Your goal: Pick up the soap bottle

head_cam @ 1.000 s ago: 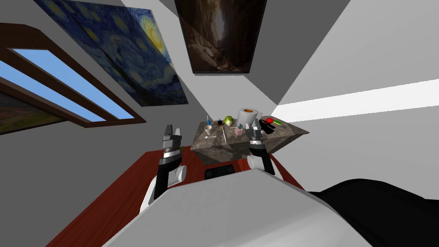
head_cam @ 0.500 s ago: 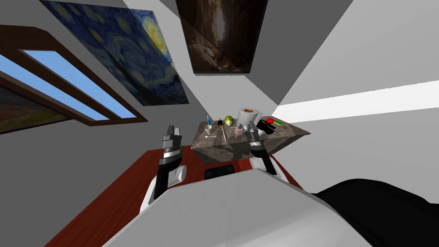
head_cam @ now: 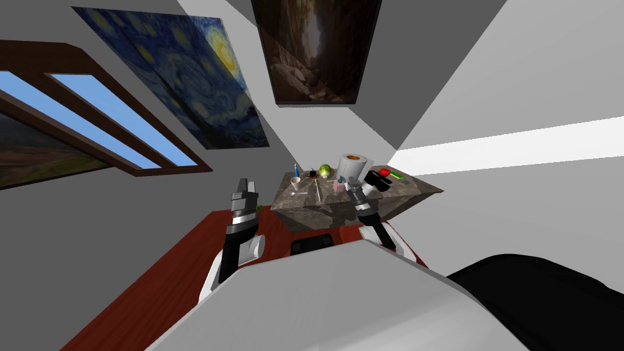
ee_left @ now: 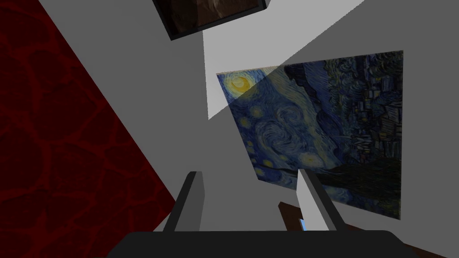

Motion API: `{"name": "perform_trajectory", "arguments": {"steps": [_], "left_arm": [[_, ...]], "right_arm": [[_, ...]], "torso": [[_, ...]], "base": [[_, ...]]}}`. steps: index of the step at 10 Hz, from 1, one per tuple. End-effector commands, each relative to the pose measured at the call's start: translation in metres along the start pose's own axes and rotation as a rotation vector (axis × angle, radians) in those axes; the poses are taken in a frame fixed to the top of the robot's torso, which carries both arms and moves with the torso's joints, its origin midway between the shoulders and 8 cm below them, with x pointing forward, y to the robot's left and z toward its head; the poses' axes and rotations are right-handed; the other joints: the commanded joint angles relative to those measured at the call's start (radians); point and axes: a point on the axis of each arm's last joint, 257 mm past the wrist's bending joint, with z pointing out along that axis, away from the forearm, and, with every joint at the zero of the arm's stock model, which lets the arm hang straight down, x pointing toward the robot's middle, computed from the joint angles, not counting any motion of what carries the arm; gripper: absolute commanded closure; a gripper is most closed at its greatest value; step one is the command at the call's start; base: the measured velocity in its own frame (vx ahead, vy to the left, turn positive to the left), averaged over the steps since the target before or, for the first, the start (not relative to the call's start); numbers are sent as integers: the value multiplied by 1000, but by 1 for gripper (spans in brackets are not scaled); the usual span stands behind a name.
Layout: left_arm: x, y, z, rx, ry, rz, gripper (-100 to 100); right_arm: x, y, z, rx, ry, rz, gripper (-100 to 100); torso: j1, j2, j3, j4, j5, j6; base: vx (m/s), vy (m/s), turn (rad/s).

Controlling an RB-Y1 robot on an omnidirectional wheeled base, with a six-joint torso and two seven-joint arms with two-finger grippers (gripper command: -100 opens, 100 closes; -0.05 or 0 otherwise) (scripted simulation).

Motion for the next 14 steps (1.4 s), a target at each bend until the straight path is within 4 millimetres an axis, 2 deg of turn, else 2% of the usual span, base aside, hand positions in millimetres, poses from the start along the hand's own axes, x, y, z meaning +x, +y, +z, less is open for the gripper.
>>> {"name": "perform_trajectory", "arguments": {"steps": [1, 2, 3, 4, 5, 6, 7, 8, 9, 10, 11, 12, 13, 14], "left_arm": [[0, 0, 0, 0, 0, 0, 0], [0, 0, 0, 0, 0, 0, 0], [0, 0, 0, 0, 0, 0, 0], [0, 0, 0, 0, 0, 0, 0], [0, 0, 0, 0, 0, 0, 0], [0, 0, 0, 0, 0, 0, 0], [0, 0, 0, 0, 0, 0, 0], [0, 0, 0, 0, 0, 0, 0], [0, 0, 0, 0, 0, 0, 0], [0, 0, 0, 0, 0, 0, 0], [0, 0, 0, 0, 0, 0, 0], [0, 0, 0, 0, 0, 0, 0], [0, 0, 0, 0, 0, 0, 0], [0, 0, 0, 0, 0, 0, 0]], "right_arm": [[5, -14, -5, 30, 54, -55, -100], [6, -14, -6, 30, 69, -65, -100], [10, -28, -12, 56, 114, -112, -100], [11, -28, -12, 56, 125, -120, -100], [14, -42, -20, 81, 171, -169, -100], [14, -42, -20, 81, 184, -177, -100], [17, -57, -28, 107, 232, -228, -100], [17, -57, -29, 107, 245, -237, -100], [18, -72, -38, 133, 292, -287, -100], [18, -72, -38, 133, 308, -298, -100], [18, -87, -49, 159, 357, -349, -100], [18, -88, -49, 158, 372, -360, -100], [16, -103, -60, 185, 419, -409, -100], [15, -103, -61, 184, 438, -423, -100]], "torso": [[0, 0, 0, 0, 0, 0], [0, 0, 0, 0, 0, 0], [1, 0, 0, 0, 0, 0], [1, 0, 0, 0, 0, 0], [1, -1, 0, 0, 0, 0], [0, 0, 0, 0, 0, 0], [0, 0, 0, 0, 0, 0], [0, 0, 0, 0, 0, 0], [1, 0, 0, 0, 0, 0], [0, 0, 0, 0, 0, 0], [0, 0, 0, 0, 0, 0], [0, 0, 0, 0, 0, 0], [0, 0, 0, 0, 0, 0], [1, 0, 0, 0, 0, 0]], "base": [[-24, -41, 48], [-22, -33, 25], [-22, -30, 50], [-19, -34, 25], [-34, -46, 57], [-25, -40, 32], [-23, -38, 44], [-28, -36, 29], [-34, -44, 68], [-24, -40, 37], [-32, -50, 64], [-28, -40, 30], [-32, -30, 63], [-27, -26, 27]]}}
